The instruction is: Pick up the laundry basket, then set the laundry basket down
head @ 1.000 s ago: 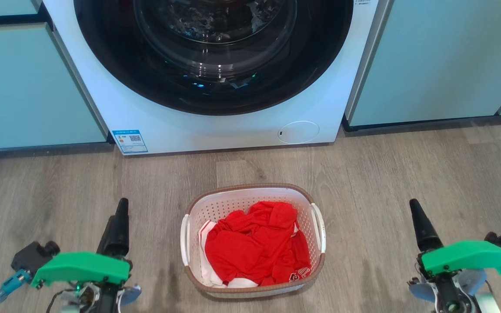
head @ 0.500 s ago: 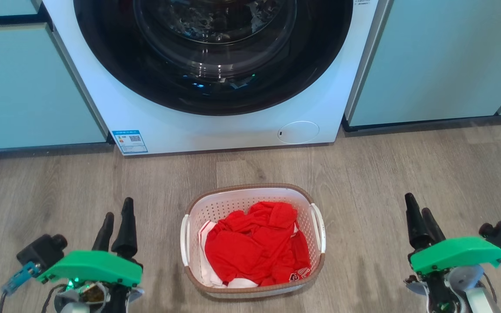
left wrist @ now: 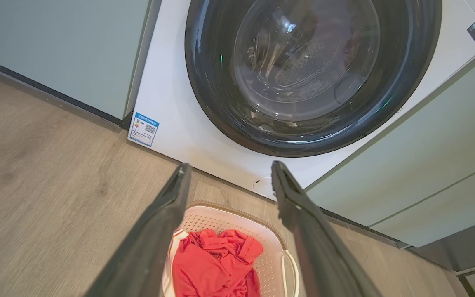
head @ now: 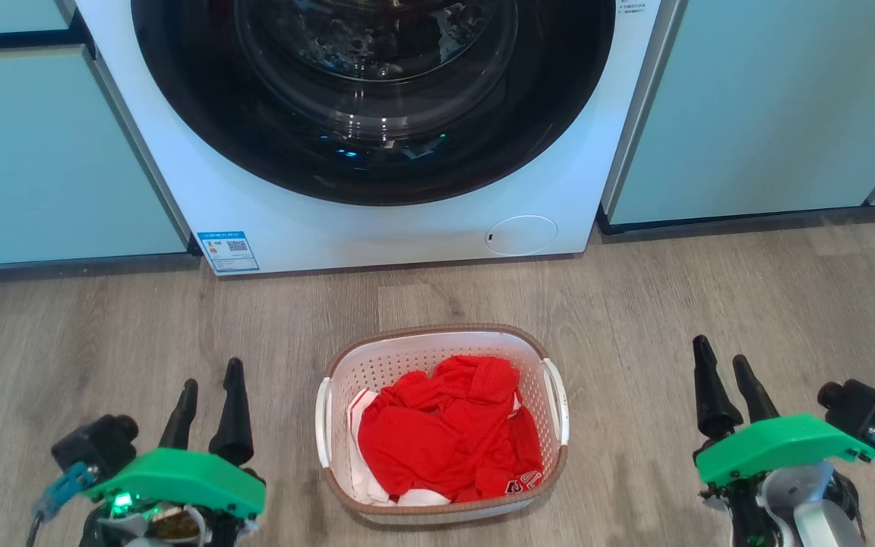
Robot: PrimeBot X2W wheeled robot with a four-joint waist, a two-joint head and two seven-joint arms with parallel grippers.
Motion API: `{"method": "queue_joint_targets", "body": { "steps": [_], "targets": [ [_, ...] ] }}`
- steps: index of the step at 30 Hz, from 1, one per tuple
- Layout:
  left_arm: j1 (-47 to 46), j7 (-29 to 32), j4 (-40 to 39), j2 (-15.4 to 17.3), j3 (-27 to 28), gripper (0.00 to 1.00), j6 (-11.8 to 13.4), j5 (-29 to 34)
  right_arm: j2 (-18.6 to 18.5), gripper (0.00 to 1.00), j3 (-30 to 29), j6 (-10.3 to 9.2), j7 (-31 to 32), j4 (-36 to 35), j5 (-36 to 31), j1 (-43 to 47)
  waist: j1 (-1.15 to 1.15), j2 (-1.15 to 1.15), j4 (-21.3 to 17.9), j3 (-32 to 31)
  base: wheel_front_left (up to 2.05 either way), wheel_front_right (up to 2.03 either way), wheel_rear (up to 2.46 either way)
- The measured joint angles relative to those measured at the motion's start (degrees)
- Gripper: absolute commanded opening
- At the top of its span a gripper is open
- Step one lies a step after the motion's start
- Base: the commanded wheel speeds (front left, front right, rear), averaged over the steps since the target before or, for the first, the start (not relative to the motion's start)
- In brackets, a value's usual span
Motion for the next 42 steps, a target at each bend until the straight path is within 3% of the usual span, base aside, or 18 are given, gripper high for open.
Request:
{"method": "queue_joint_targets", "body": {
  "steps": [14,42],
  "targets": [
    [0.7,-2.3,-1.0,0.5,-2.0,1.00,1.6,9.7,-0.1,1.00,1.6,0.00,-2.2,-0.7,-9.5,0.0,0.00,0.00,-0.2,0.2,0.00,0.00,0.00],
    [2.2,-6.8,-1.2,0.6,-3.2,1.00,2.1,28.1,-0.3,1.00,4.7,0.00,-6.9,-2.7,-27.5,0.2,0.00,0.00,-0.1,0.4,0.00,0.00,0.00]
  ]
}}
